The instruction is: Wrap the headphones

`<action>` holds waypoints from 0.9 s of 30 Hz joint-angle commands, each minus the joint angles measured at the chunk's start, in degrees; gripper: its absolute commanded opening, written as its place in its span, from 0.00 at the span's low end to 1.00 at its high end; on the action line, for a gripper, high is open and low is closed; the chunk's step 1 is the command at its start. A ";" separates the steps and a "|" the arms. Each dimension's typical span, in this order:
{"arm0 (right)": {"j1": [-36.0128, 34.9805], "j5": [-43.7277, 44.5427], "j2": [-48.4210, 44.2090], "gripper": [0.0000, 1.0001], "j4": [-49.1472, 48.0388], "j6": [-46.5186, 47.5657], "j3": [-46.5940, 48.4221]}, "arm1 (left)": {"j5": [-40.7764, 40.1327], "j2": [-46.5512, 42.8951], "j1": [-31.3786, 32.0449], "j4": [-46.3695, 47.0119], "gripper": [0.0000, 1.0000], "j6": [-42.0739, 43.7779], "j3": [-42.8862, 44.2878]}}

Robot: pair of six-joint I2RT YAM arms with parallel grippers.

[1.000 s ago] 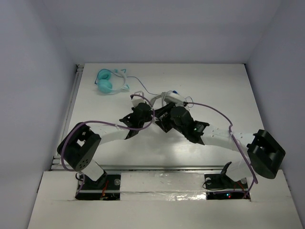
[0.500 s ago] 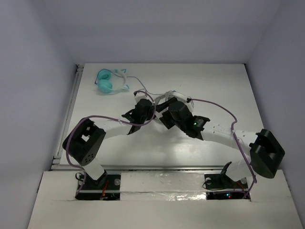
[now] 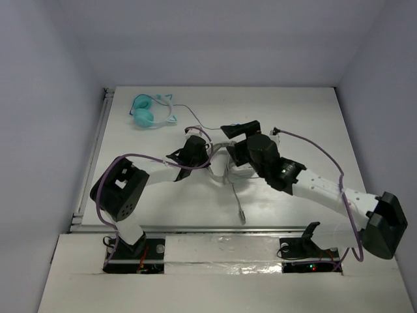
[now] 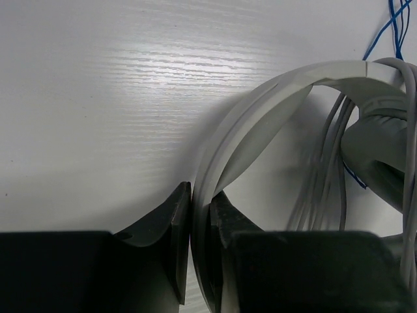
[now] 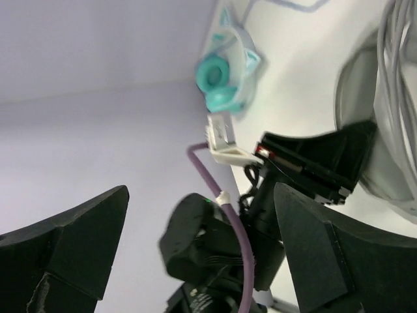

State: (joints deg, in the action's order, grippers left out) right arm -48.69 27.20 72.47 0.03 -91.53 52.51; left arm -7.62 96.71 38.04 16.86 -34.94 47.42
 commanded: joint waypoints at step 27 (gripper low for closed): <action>1.66 17.27 -44.26 0.87 23.43 48.89 -1.37 | -11.63 -36.04 3.27 0.28 0.98 3.73 -9.28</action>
State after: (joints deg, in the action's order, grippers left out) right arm -47.18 44.80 27.62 19.88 -48.12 48.34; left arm -18.39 66.00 40.95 15.49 -32.12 36.75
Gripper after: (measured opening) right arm 0.850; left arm 0.939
